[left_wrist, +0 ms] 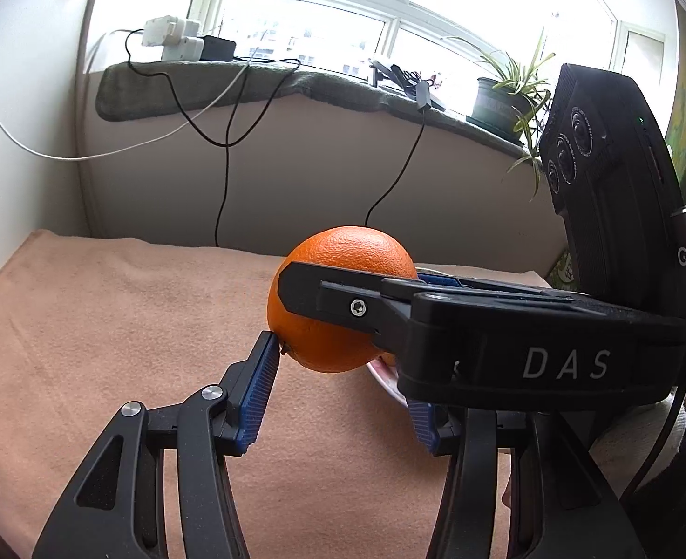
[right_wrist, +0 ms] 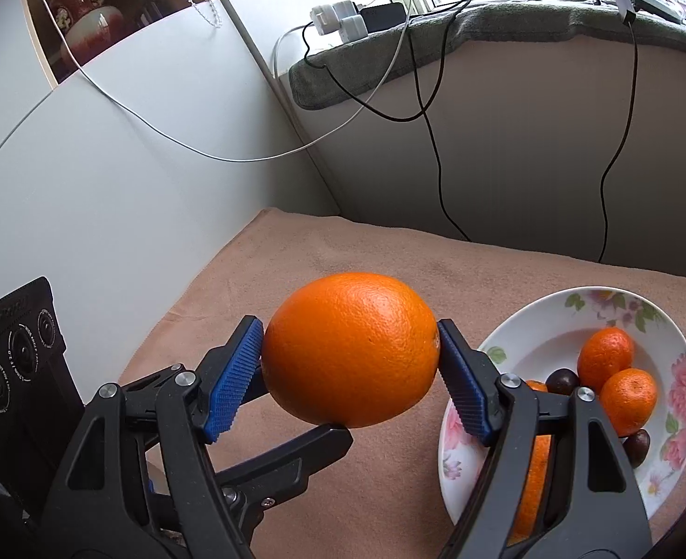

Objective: Organize fruits
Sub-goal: 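Lift the large orange with the right gripper and carry it over the plate, then lower the large orange onto the plate and open the right gripper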

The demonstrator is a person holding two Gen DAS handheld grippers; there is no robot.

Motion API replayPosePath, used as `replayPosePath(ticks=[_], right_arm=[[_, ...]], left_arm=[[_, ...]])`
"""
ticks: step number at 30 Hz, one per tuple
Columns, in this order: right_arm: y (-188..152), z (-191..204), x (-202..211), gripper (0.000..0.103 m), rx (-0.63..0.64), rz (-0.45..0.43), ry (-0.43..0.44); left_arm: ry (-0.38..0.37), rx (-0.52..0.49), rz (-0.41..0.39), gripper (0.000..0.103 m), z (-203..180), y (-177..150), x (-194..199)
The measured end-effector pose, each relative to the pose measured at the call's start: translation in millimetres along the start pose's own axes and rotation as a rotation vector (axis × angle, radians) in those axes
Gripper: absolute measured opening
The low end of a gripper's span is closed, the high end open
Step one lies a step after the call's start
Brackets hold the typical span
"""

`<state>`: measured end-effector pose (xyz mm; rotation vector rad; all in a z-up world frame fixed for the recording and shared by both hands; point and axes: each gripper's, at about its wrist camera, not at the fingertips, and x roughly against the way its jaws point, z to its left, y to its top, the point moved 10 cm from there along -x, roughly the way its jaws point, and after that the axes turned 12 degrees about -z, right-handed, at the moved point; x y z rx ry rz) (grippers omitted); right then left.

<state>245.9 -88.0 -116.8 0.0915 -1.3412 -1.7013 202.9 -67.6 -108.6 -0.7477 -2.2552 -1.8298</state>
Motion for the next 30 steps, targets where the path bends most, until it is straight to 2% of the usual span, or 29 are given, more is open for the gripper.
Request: replayPosePath(ticks=[8,13,23,30], right_arm=[[2.6,-49.4,21.5,0.078,-0.055,-0.002,-0.066],[6.7,-76.1,14.6,0.078,-0.108,0.006,-0.089],[6.1,-93.5,8.0,0.078,-0.129,0.046,-0.123],[9.4,-92.1,5.4,0.078,-0.077,0.027,-0.174]], left_arm=[[-0.091,0.017,0.046,0.051,-30.1,0.6,-32.4],[-0.130,0.032,0.083,0.051,-40.9,0.5,-55.9],[-0.142,0.048,0.144,0.051,-45.1,-11.7,-82.9],[-0.128,0.025,0.147,0.048,-45.9,-12.2,-88.2]])
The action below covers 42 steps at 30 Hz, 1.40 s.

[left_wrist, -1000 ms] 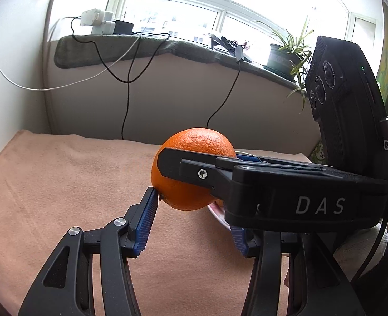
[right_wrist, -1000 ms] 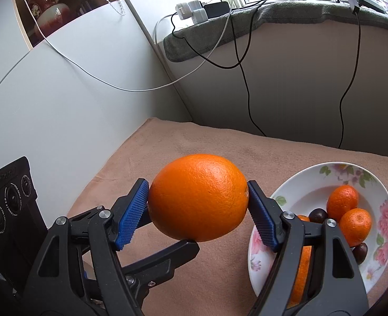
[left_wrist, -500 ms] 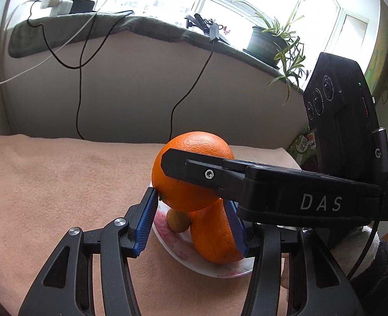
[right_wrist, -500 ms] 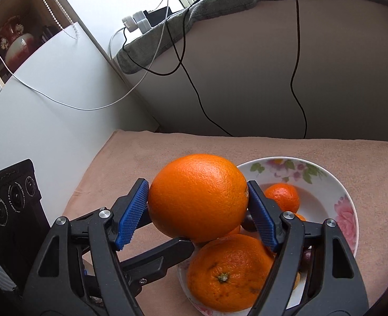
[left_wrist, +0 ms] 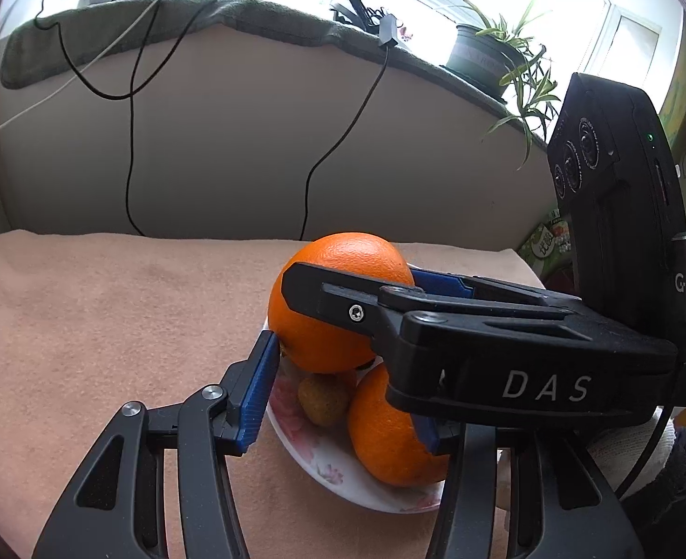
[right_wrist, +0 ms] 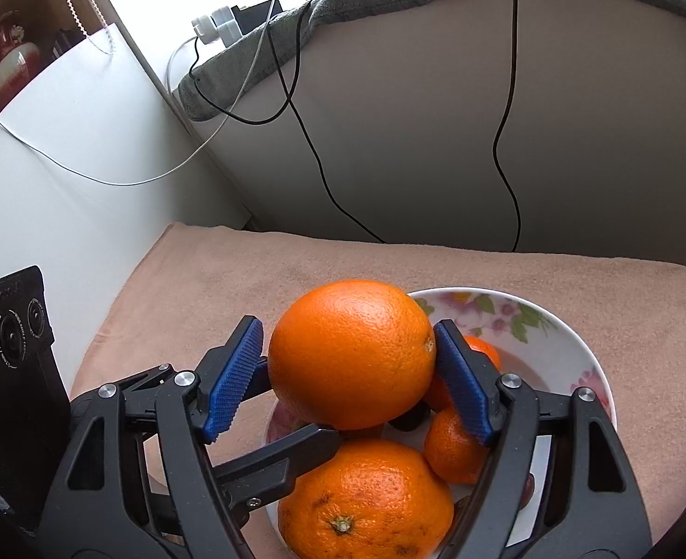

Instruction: Organize fruits

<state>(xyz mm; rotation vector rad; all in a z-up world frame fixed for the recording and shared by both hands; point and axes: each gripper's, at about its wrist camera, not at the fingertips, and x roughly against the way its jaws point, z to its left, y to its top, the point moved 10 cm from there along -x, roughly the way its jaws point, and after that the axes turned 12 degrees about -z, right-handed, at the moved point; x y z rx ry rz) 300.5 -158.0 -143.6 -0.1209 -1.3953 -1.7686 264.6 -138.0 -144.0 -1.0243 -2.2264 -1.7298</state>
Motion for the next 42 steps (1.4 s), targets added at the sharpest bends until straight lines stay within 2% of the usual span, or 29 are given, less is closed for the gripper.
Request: replayPosePath(ticks=[13,16,24,27,32,37,39,42], right_arm=[[2.8,-4.4,11.1,0.079,0.006,-0.032,-0.035],[2.5,-3.7,16.0,0.082,0.010,-0.040,-0.043],[2.2,0.4,36.0,0.083,0.040,-0.070,-0.067],[0.2,-0.6,44.7,0.088,0.038,-0.082,-0.072],[-4.9,-5.1,58.5,0.089,0.031,-0.099,-0.095],[-8.1,-8.2,76.5,0.090,0.034,-0.126,-0.135],[-9.5,-7.4,85.9,0.094,0.047,-0.142,-0.154],[-12.1,-4.9,101.2,0.100,0.060,-0.174,-0.185]], left_arm=[[0.000,-0.024,-0.025,0.048,-6.6,0.3,18.7],[0.004,-0.032,-0.034,0.048,-7.9,0.2,26.7],[0.007,-0.056,-0.056,0.048,-14.9,3.6,41.3],[0.007,-0.066,-0.061,0.048,-17.5,2.2,47.8],[0.011,-0.068,-0.064,0.048,-16.7,-2.3,56.0],[0.024,-0.079,-0.075,0.056,-16.0,-5.2,68.3],[0.034,-0.086,-0.082,0.066,-15.6,-5.9,74.6],[0.052,-0.087,-0.095,0.075,-16.0,-6.5,85.2]])
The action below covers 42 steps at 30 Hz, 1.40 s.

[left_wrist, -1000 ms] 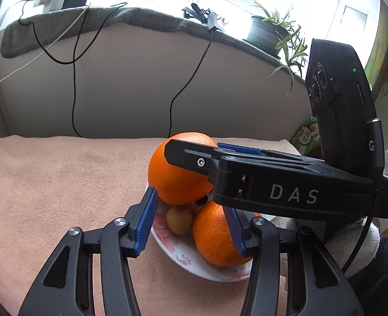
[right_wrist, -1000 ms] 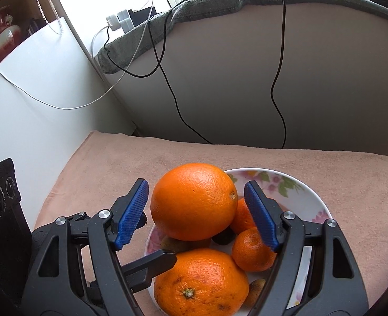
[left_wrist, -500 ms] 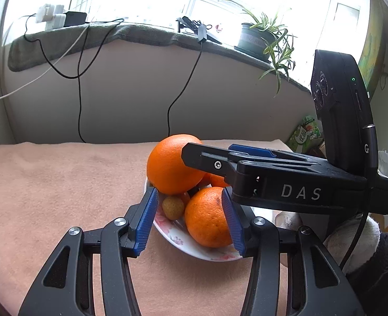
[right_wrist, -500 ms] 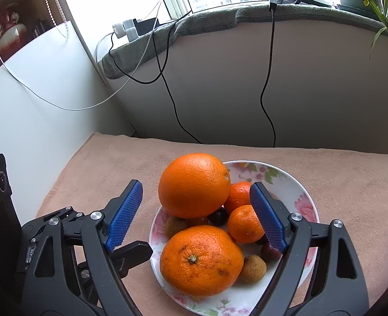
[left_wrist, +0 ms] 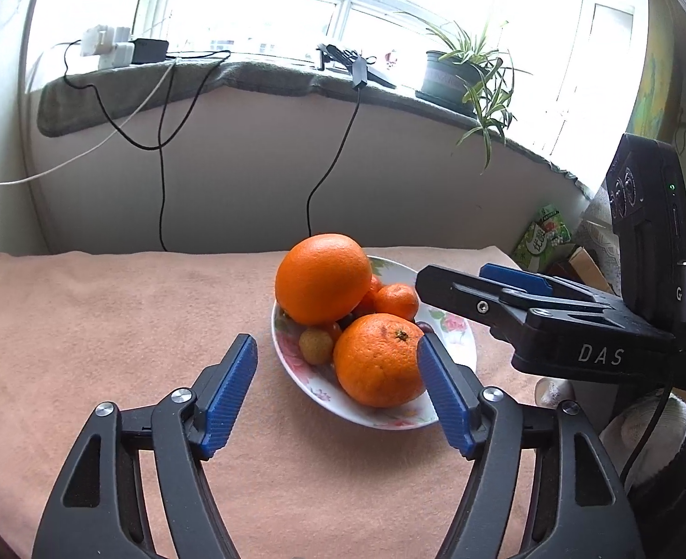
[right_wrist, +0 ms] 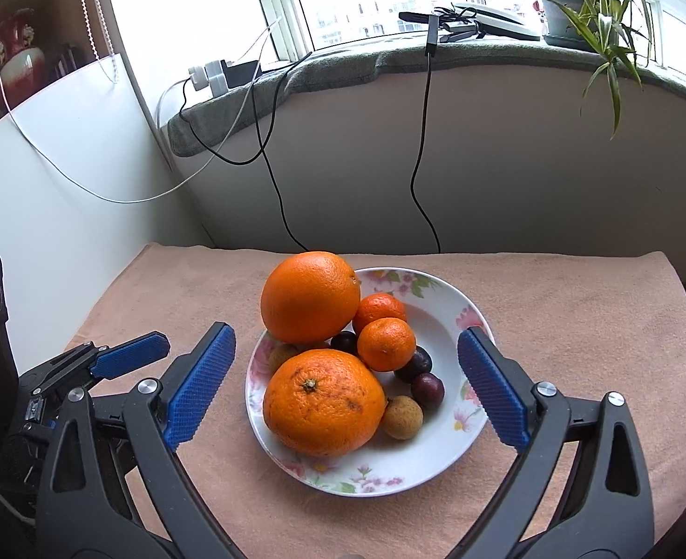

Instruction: Organize fruits

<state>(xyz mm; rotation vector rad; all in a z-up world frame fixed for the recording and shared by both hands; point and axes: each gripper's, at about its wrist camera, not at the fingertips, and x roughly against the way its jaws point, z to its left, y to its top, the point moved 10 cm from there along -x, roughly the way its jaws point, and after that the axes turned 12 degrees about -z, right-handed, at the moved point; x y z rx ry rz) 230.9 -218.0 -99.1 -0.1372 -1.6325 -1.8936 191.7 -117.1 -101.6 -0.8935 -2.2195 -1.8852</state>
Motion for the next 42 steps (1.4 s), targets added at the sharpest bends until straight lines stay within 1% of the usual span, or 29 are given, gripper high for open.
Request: replayPosePath(ticks=[5,12,15,22,32,42], right_arm=[[-1.6,-4.3,26.3,0.102,0.008,-0.045,-0.055],[-16.4,-16.5,59.9,0.103,-0.006,-0.087,-0.146],[-24.0,-20.4,70.6,0.103,0.001,-0.087,-0.175],[-30.1,-23.5,84.2,0.103,-0.004,-0.093,-0.194],[-33.0,-15.7,86.2,0.103,0.016,-0.095,-0.189],[-33.0,-13.3,87.4,0.103,0.016,-0.096,-0.184]], left_arm=[[0.041,-0.017,-0.014,0.080,2.1,-0.5,18.3],[0.108,-0.051,-0.021,0.081,5.3,-9.4,42.0],[0.116,-0.043,-0.020,0.081,7.2,-12.7,48.9],[0.133,-0.041,-0.033,0.081,6.7,-14.0,61.4],[0.139,-0.057,-0.057,0.081,2.0,-10.6,72.3],[0.139,-0.066,-0.065,0.081,-0.7,-10.1,73.9]])
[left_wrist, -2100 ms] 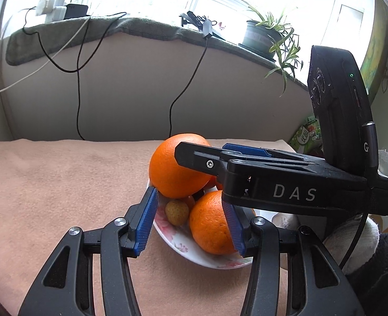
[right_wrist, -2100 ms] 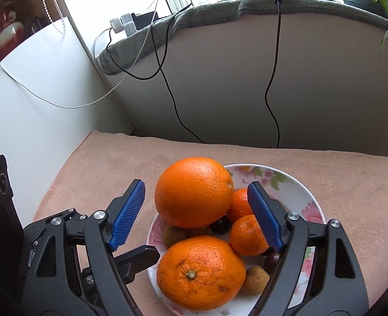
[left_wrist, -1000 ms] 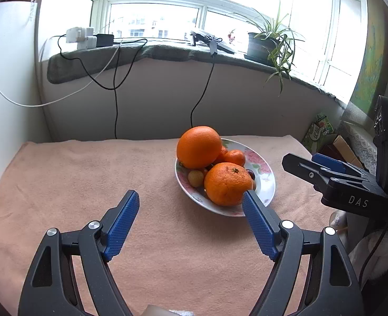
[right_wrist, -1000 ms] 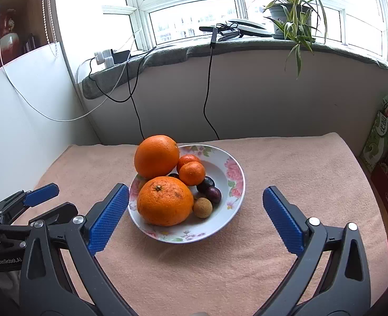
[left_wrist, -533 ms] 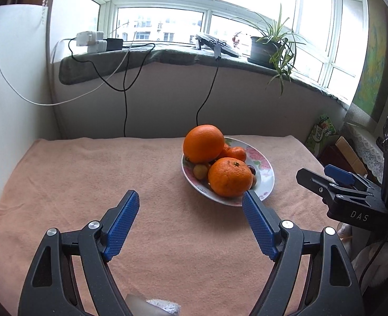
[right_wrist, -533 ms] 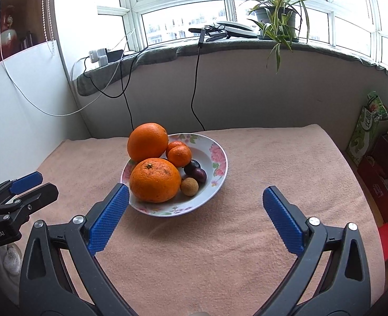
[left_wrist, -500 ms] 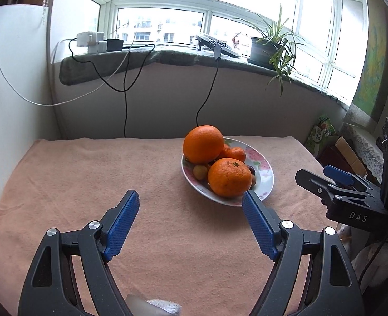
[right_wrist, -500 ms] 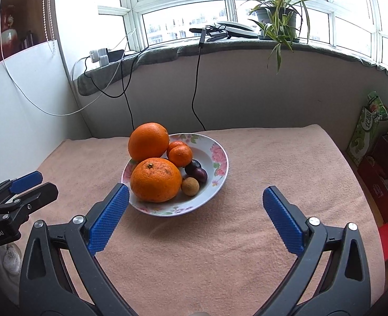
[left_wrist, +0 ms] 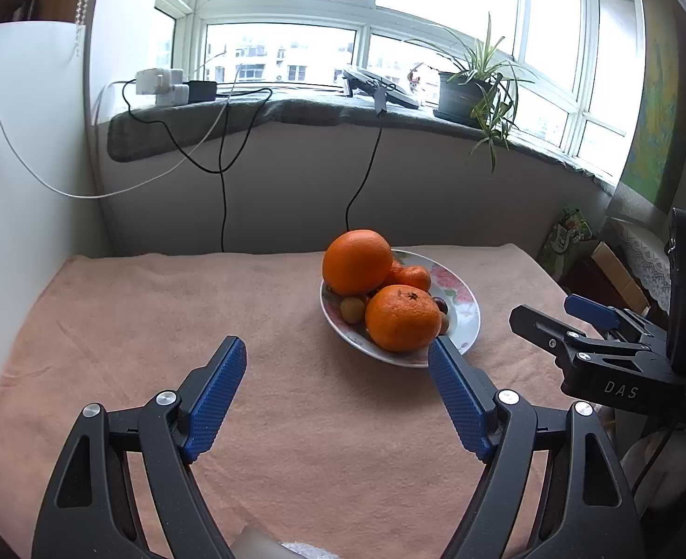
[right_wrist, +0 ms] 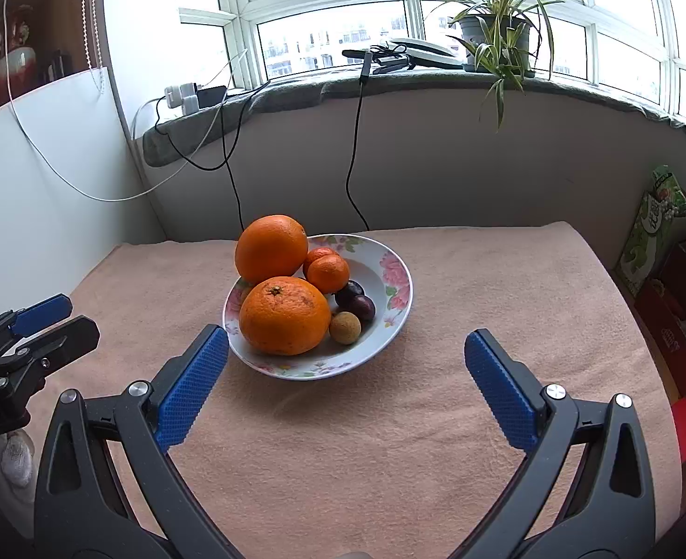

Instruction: Organize fruits

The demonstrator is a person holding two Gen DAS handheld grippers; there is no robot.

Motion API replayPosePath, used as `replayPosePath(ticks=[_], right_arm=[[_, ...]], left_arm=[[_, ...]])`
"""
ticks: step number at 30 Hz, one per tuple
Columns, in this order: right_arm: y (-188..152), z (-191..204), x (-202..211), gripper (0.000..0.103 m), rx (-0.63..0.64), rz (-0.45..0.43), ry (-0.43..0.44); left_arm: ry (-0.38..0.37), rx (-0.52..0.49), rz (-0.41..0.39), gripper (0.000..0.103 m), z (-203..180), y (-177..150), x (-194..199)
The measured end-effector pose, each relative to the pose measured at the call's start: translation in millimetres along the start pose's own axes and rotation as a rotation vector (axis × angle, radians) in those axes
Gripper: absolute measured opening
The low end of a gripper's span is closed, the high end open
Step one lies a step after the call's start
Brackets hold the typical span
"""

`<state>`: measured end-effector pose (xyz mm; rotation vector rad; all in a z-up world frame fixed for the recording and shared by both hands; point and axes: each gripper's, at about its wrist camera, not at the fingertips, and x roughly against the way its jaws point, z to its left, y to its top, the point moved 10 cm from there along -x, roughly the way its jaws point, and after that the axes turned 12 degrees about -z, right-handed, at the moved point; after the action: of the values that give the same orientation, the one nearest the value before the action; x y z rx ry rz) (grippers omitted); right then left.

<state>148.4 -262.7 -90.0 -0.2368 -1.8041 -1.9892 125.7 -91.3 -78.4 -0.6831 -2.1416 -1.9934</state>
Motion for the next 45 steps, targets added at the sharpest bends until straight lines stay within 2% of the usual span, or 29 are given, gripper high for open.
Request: replayPosePath(ticks=[45], right_arm=[[-7.7,-4.7,-10.6,0.103,-0.004,0.031,-0.003]], left_arm=[[0.009,-0.011,-0.010,0.081,0.4,0.1,-2.9]])
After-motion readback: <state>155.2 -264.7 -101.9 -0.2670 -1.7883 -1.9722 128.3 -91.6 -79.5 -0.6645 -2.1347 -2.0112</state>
